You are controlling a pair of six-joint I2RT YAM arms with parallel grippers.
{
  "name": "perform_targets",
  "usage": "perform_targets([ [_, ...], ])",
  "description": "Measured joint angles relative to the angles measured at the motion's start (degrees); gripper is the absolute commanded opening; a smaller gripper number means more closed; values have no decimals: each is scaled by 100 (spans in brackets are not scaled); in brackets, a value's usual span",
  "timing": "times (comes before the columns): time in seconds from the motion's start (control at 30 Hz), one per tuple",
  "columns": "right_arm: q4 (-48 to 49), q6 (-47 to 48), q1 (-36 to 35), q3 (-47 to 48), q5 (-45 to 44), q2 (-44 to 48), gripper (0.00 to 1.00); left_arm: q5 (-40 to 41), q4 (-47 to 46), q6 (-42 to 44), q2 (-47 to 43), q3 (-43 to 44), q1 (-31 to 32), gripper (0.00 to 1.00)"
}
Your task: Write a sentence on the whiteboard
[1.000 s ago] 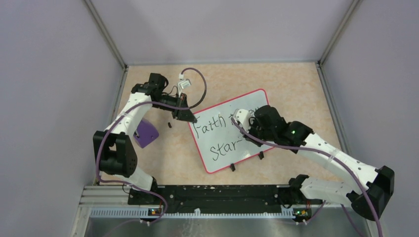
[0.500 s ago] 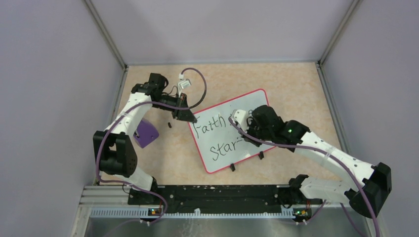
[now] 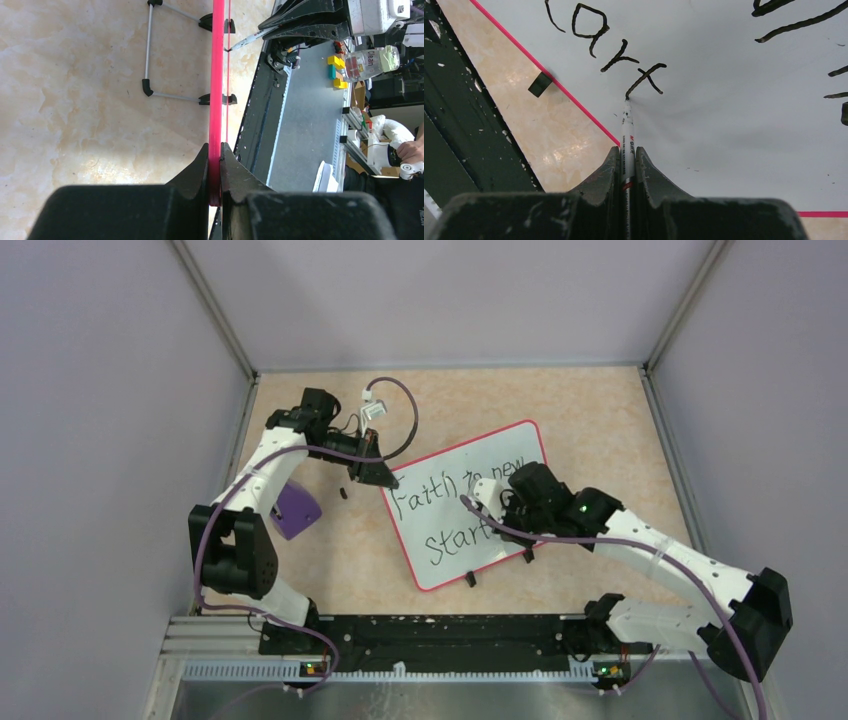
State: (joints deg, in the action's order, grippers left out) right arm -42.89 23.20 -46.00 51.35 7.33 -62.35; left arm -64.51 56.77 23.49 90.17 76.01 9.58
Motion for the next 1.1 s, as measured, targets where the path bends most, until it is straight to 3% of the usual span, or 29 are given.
perform_targets([
  [1.1,-317,118,48,48,-424,612,0,-22,-9,-2,24,0,-2,0],
])
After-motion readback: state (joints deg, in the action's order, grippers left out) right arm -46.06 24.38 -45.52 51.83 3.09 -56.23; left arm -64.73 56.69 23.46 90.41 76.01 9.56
